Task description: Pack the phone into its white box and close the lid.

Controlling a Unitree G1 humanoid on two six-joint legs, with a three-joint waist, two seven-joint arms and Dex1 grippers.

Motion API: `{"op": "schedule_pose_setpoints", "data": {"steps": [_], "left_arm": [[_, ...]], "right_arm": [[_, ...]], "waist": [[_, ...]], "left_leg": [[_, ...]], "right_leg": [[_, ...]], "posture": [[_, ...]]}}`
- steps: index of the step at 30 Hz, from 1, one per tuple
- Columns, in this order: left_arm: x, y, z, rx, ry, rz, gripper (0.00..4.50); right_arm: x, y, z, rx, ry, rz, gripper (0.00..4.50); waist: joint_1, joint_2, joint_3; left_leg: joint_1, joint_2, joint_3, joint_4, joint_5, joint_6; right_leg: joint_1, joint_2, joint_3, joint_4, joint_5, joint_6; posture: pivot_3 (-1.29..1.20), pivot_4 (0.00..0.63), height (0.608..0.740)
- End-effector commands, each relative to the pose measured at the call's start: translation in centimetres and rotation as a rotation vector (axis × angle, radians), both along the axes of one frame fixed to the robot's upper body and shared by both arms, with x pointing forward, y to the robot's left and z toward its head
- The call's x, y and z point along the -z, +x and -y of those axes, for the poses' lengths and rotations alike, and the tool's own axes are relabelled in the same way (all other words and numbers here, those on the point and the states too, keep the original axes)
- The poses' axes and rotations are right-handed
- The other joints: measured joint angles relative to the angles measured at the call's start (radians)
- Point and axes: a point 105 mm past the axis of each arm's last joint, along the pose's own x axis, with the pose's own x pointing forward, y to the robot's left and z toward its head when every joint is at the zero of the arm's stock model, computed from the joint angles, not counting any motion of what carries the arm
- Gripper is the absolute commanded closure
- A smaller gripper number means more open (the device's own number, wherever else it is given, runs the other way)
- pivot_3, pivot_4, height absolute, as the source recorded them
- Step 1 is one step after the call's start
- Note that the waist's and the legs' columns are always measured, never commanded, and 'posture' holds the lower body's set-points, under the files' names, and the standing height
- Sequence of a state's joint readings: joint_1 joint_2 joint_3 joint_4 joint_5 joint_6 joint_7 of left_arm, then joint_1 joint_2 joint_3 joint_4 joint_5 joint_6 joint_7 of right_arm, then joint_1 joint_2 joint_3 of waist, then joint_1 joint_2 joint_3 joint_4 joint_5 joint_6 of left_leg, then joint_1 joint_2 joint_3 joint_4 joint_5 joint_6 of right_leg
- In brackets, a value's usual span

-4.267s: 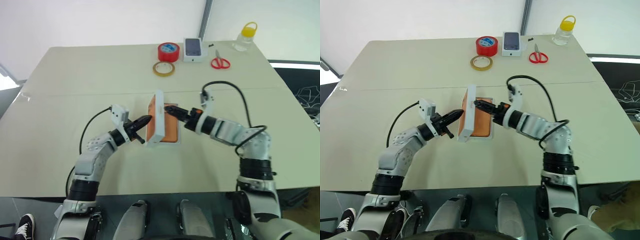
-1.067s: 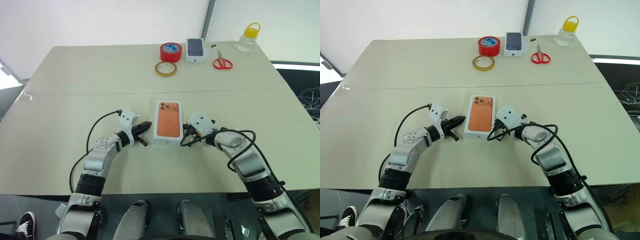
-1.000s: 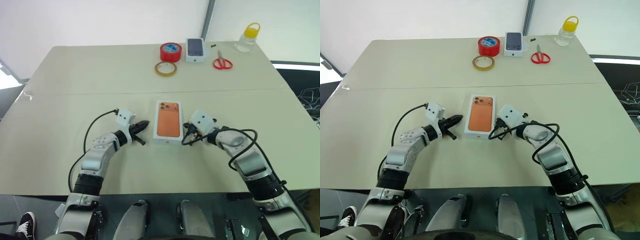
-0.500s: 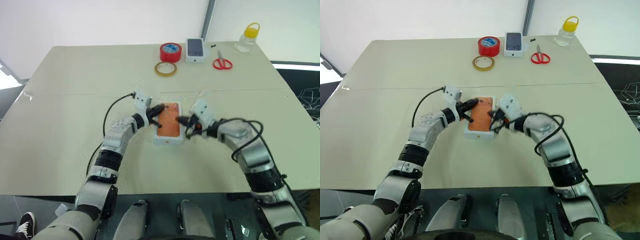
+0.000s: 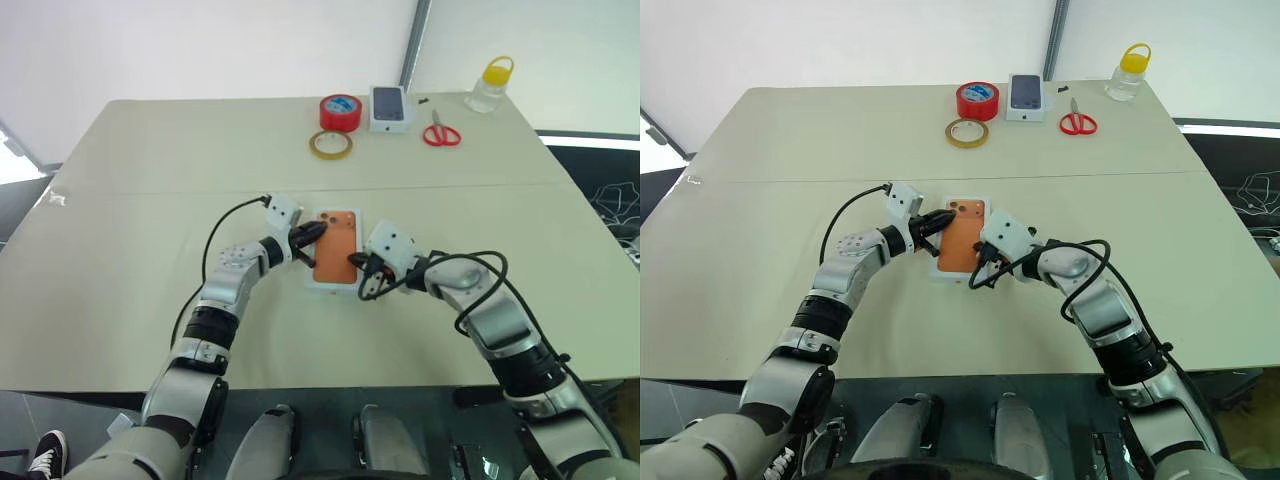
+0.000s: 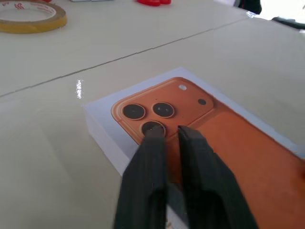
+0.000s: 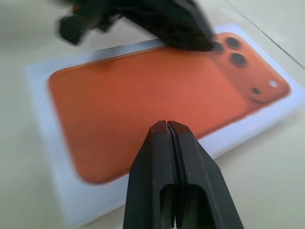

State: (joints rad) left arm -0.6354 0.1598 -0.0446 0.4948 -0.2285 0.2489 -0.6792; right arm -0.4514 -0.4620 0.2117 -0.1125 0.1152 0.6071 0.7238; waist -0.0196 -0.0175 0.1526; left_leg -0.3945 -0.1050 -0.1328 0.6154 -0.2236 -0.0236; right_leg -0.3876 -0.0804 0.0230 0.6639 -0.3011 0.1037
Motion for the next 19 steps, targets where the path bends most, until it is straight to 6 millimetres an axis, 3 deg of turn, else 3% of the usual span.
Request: {"op": "schedule_pose_setpoints", "data": {"steps": [1, 5, 7, 10, 13, 19], "left_arm": [[-1.3, -0.8, -1.4, 0.018, -0.016, 0.045, 2.24], [-3.4, -2.3, -4.8, 0.026, 0.004, 0.122, 0.17], [-3.6, -3.6, -7.5, 0.029, 0.060, 0.130, 0.00], [-4.1, -4.7, -11.2, -0.026, 0.112, 0.132, 0.00], [-4.6, -5.3, -13.4, -0.079, 0.107, 0.127, 0.00], [-2.9, -8.8, -18.5, -0.190, 0.151, 0.055, 0.00]], "right_arm": [[-3.0, 0.8, 0.7, 0.014, 0.102, 0.054, 3.17], [-4.5, 1.2, 2.6, 0.013, 0.110, 0.104, 1.07], [-4.6, 0.6, 3.5, -0.028, 0.087, 0.107, 0.07], [-5.0, -0.4, 4.9, -0.078, 0.076, 0.108, 0.07], [-4.9, -0.8, 6.7, -0.080, 0.062, 0.102, 0.07], [-4.6, -2.0, 11.0, -0.055, -0.021, 0.113, 0.07]], "waist": [[0.000, 0.000, 0.000], [0.000, 0.000, 0.001], [0.001, 0.001, 0.001], [0.003, 0.001, 0.001], [0.006, 0.002, 0.001], [0.005, 0.002, 0.002]], "left_leg": [[-0.001, 0.000, 0.000, 0.000, 0.000, 0.000], [-0.010, 0.000, 0.000, 0.002, 0.001, -0.001], [-0.013, 0.000, -0.001, 0.003, 0.001, -0.002], [-0.013, 0.000, 0.000, 0.002, 0.001, -0.001], [-0.013, 0.000, 0.000, 0.002, 0.000, 0.000], [-0.014, 0.000, 0.000, 0.001, 0.000, 0.000]], "right_leg": [[-0.001, 0.000, 0.000, 0.000, 0.000, 0.000], [-0.010, 0.000, 0.001, 0.002, 0.000, 0.000], [-0.013, 0.000, 0.001, 0.003, 0.000, -0.001], [-0.014, -0.001, 0.001, 0.002, 0.000, -0.001], [-0.013, -0.001, 0.001, 0.001, 0.000, -0.001], [-0.013, -0.002, 0.001, -0.001, 0.000, -0.001]], "posture": [[0.00, 0.150, 0.740], [0.00, 0.150, 0.740], [0.00, 0.150, 0.740], [0.00, 0.150, 0.740], [0.00, 0.150, 0.740], [0.00, 0.150, 0.740]]}}
